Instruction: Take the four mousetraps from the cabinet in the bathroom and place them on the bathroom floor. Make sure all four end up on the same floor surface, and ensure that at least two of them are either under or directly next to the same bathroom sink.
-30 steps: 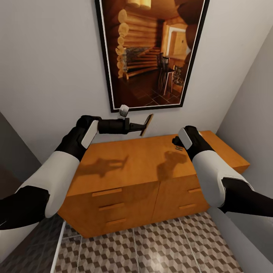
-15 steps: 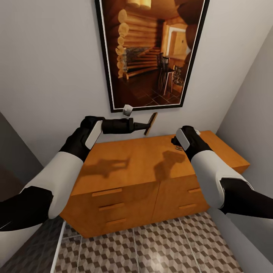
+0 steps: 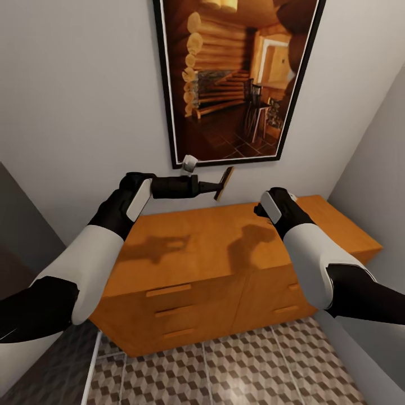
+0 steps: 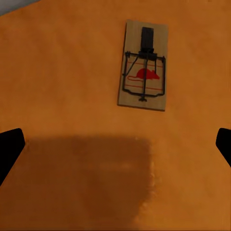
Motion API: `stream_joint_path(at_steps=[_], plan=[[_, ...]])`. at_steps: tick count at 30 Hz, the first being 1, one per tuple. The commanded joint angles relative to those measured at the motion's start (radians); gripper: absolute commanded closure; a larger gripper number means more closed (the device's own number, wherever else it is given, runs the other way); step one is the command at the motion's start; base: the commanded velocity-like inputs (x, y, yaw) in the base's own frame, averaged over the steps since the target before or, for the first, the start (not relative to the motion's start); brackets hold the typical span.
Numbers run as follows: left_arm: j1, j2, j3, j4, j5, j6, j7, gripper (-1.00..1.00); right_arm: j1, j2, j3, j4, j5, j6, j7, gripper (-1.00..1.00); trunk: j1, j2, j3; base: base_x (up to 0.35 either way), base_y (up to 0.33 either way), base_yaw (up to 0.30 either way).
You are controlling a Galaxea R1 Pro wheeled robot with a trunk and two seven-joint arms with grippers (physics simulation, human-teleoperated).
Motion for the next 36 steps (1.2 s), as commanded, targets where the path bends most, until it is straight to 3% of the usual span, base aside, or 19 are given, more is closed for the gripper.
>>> stream_joint_path(at_steps=[1,8,15,25,36], plan=[[-0.001,0.000,-0.002,0.000,0.001,0.002,-0.002,1.00,-0.001,0.001,-0.003,-0.001,-0.011,0.000,-0.009,-1.00,0.000,-0.001,-0.001,0.060,0.097,0.000],[0.000,-0.001,-0.004,-0.003,0.001,0.003,-0.008,1.00,-0.001,0.001,-0.003,-0.001,-0.011,0.000,-0.009,-1.00,0.000,-0.001,-0.001,0.019,0.032,0.000],[0.001,-0.001,-0.068,-0.004,0.002,0.001,-0.019,1.00,-0.001,0.002,-0.002,-0.001,-0.011,0.000,-0.009,-1.00,0.000,-0.001,-0.001,0.001,0.002,0.000],[0.001,-0.001,-0.076,-0.004,0.003,0.002,-0.021,1.00,-0.001,0.002,-0.002,-0.001,-0.013,-0.001,-0.010,-1.00,0.000,-0.001,-0.001,0.000,0.000,0.000],[0.001,-0.001,-0.076,-0.004,0.003,0.004,-0.022,1.00,-0.001,0.000,-0.005,-0.004,-0.014,-0.002,-0.012,-1.00,0.042,-0.078,-0.032,0.000,0.000,-0.015]])
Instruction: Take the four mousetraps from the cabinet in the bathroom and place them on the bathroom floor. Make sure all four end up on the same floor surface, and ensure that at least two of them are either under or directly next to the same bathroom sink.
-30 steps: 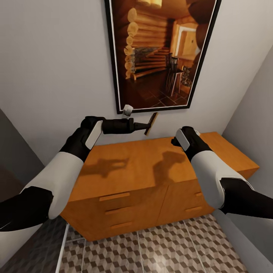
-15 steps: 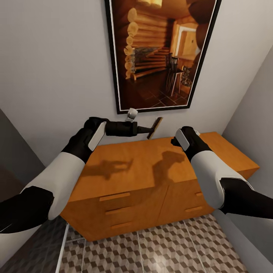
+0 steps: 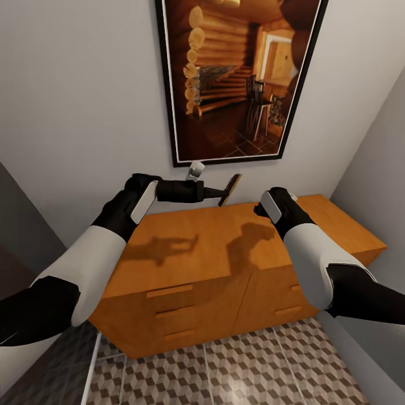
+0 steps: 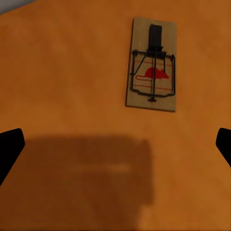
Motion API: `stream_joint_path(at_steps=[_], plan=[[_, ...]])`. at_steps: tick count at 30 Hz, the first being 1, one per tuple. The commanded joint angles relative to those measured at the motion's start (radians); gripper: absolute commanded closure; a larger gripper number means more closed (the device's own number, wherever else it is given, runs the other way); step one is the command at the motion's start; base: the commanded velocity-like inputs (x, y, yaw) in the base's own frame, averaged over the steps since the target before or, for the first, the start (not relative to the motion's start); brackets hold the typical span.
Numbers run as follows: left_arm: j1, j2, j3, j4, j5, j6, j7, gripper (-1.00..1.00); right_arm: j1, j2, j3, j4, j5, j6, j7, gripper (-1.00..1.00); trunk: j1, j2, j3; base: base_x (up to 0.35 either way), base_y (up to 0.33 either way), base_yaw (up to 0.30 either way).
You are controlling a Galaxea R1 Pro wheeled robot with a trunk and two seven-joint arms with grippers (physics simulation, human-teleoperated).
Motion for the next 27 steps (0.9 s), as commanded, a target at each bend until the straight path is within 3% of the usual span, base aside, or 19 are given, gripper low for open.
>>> stream_joint_path(at_steps=[1,9,18,27], plan=[[-0.001,0.000,-0.001,0.000,0.001,0.002,-0.002,1.00,-0.001,0.000,-0.002,-0.001,-0.010,0.001,-0.009,-1.00,0.004,-0.008,-0.004,0.000,0.000,-0.003],[-0.001,0.001,-0.001,0.000,0.001,0.002,-0.005,1.00,-0.001,0.000,-0.003,-0.001,-0.010,0.003,-0.009,-1.00,0.035,-0.064,-0.029,0.000,0.000,-0.001],[-0.001,0.001,0.000,0.000,0.001,0.001,-0.006,1.00,-0.001,0.000,-0.003,-0.006,-0.010,0.004,-0.009,-1.00,0.035,-0.064,-0.029,0.000,0.000,0.000],[-0.001,-0.001,-0.001,0.000,0.001,-0.002,-0.004,1.00,-0.001,-0.002,-0.003,-0.010,-0.010,0.005,-0.008,-1.00,0.035,-0.064,-0.029,0.001,0.000,-0.154]])
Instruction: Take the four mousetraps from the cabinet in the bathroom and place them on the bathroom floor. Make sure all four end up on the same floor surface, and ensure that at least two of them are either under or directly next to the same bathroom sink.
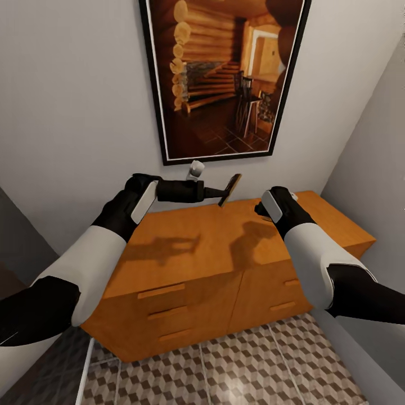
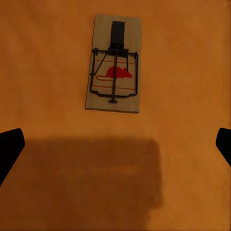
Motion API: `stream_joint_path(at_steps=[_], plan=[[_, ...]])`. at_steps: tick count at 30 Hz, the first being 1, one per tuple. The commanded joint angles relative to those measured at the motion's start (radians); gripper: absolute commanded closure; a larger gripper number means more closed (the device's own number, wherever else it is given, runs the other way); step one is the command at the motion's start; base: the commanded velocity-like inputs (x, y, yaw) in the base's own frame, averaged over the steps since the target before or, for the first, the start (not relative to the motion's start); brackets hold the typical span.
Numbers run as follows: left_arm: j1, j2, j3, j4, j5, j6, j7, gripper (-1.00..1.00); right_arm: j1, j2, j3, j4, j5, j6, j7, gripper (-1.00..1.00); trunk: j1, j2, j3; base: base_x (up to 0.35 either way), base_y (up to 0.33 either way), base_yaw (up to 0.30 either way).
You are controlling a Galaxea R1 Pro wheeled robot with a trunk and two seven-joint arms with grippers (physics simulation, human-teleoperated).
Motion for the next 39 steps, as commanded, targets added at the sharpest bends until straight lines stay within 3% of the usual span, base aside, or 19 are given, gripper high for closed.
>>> stream_joint_path(at_steps=[1,19,39], plan=[[-0.001,0.000,-0.001,0.000,0.001,0.001,-0.001,1.00,-0.001,0.001,-0.002,-0.001,-0.010,0.000,-0.009,-1.00,0.000,-0.001,-0.001,0.015,0.000,-0.045],[-0.001,-0.002,-0.001,0.000,0.001,0.001,-0.001,1.00,-0.001,-0.001,-0.002,-0.001,-0.012,-0.001,-0.008,-1.00,0.000,-0.001,-0.001,0.199,-0.006,-0.009],[-0.001,-0.002,-0.002,0.000,0.001,0.001,-0.002,1.00,-0.001,-0.001,-0.002,-0.001,-0.014,-0.001,-0.008,-1.00,0.000,-0.001,-0.001,0.020,-0.002,0.000]])
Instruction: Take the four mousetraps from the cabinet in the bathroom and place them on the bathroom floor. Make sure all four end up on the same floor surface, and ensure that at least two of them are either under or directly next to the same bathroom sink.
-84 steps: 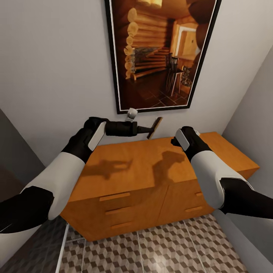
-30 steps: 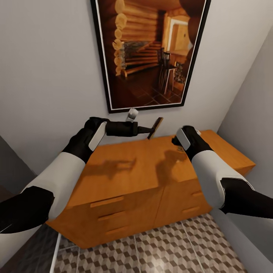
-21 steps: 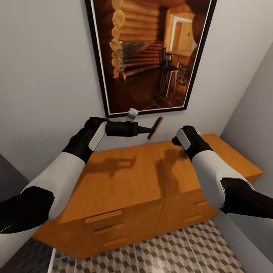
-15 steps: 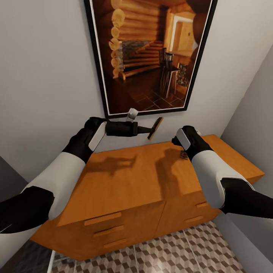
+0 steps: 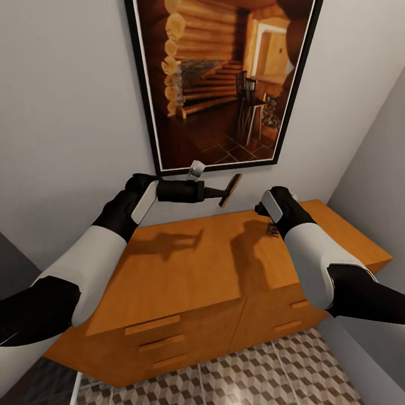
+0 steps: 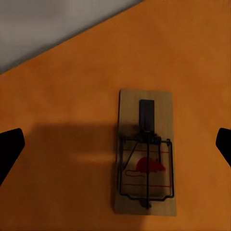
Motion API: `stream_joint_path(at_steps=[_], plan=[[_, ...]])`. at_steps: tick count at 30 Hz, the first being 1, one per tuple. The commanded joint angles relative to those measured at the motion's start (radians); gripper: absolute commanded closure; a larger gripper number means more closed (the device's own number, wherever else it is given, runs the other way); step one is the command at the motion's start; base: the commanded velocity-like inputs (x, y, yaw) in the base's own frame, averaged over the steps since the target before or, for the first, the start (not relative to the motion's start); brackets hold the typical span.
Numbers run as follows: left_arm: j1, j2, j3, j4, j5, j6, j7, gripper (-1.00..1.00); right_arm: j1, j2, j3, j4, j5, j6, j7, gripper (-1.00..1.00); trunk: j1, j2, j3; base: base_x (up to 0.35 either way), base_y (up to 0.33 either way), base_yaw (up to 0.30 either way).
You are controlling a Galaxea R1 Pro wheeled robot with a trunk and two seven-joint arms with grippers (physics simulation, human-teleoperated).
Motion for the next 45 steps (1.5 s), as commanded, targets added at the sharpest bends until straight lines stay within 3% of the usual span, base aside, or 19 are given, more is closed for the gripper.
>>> stream_joint_path(at_steps=[1,10,39,45], plan=[[-0.001,0.000,-0.001,0.000,0.001,0.001,-0.002,1.00,-0.001,0.001,-0.002,-0.001,-0.011,0.000,-0.009,-1.00,0.000,-0.001,-0.001,0.000,0.000,0.000],[-0.001,0.000,-0.002,0.000,0.001,0.001,-0.002,1.00,-0.001,0.000,-0.003,0.000,-0.011,0.000,-0.009,-1.00,0.000,-0.001,-0.001,0.000,0.000,0.000],[-0.001,-0.001,-0.002,0.000,0.001,0.003,-0.002,1.00,-0.001,-0.004,-0.003,0.008,-0.011,0.002,-0.009,-1.00,0.111,-0.204,-0.092,0.000,0.000,0.000],[-0.001,-0.001,-0.002,0.000,0.001,0.002,-0.001,1.00,-0.001,-0.010,-0.004,0.008,-0.011,0.007,-0.009,-1.00,0.111,-0.204,-0.092,0.000,0.000,0.000]])
